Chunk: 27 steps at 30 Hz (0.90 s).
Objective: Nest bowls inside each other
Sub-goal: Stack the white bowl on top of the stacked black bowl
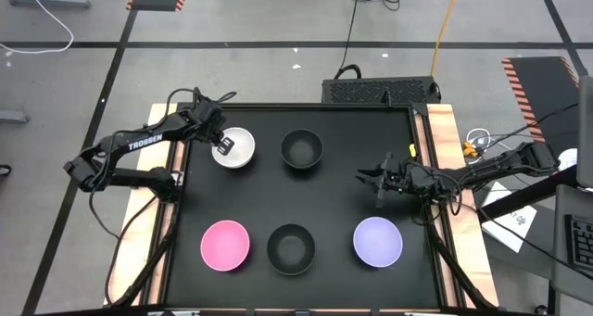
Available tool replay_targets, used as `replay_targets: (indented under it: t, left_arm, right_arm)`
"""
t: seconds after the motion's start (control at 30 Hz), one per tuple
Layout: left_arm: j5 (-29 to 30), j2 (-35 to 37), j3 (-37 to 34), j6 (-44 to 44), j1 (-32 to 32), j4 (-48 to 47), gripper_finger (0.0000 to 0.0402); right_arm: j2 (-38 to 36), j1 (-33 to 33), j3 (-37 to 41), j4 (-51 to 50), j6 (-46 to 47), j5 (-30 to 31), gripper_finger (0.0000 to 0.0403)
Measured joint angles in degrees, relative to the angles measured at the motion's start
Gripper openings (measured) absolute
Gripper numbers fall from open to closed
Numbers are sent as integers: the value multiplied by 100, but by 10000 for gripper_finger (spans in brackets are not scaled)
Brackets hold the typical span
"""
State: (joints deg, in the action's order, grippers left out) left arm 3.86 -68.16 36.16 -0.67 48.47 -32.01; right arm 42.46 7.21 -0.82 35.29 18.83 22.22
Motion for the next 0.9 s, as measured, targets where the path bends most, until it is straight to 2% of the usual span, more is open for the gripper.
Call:
replay_targets:
  t: [0.67, 0.9]
  left_arm:
    - [49, 5, -6, 124, -98, 221, 6]
    - [166, 375, -17, 286, -96, 278, 5]
  right_arm:
    - [-1, 0, 0, 0, 2, -2, 99]
    - [0, 0, 0, 0, 2, -2, 98]
